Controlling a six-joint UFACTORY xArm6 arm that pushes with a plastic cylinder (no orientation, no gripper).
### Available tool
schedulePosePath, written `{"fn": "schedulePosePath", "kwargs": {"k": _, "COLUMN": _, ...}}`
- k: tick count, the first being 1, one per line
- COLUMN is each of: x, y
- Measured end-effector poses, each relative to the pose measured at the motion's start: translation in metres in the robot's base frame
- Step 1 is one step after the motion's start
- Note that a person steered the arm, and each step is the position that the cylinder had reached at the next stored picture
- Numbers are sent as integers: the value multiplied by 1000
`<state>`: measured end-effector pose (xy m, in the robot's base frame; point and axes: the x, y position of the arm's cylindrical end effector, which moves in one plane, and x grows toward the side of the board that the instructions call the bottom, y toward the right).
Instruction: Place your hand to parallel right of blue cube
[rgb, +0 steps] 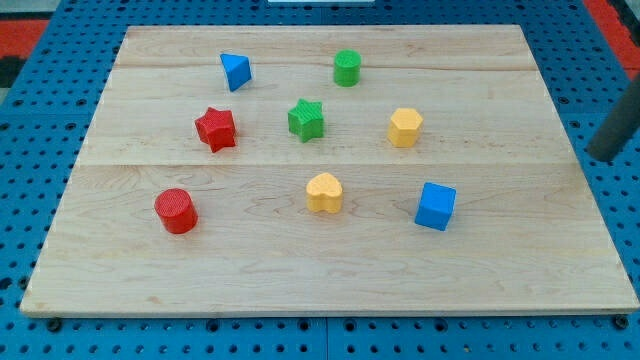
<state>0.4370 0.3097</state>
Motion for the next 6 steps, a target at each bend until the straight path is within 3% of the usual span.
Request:
{"fn": "schedulePosePath", "kwargs": {"k": 2, "x": 15, "y": -27}}
{"fn": "schedulePosePath", "kwargs": {"k": 4, "x": 93, "y": -80}}
{"fn": "schedulePosePath", "kwargs": {"k": 6, "x": 87, "y": -80}}
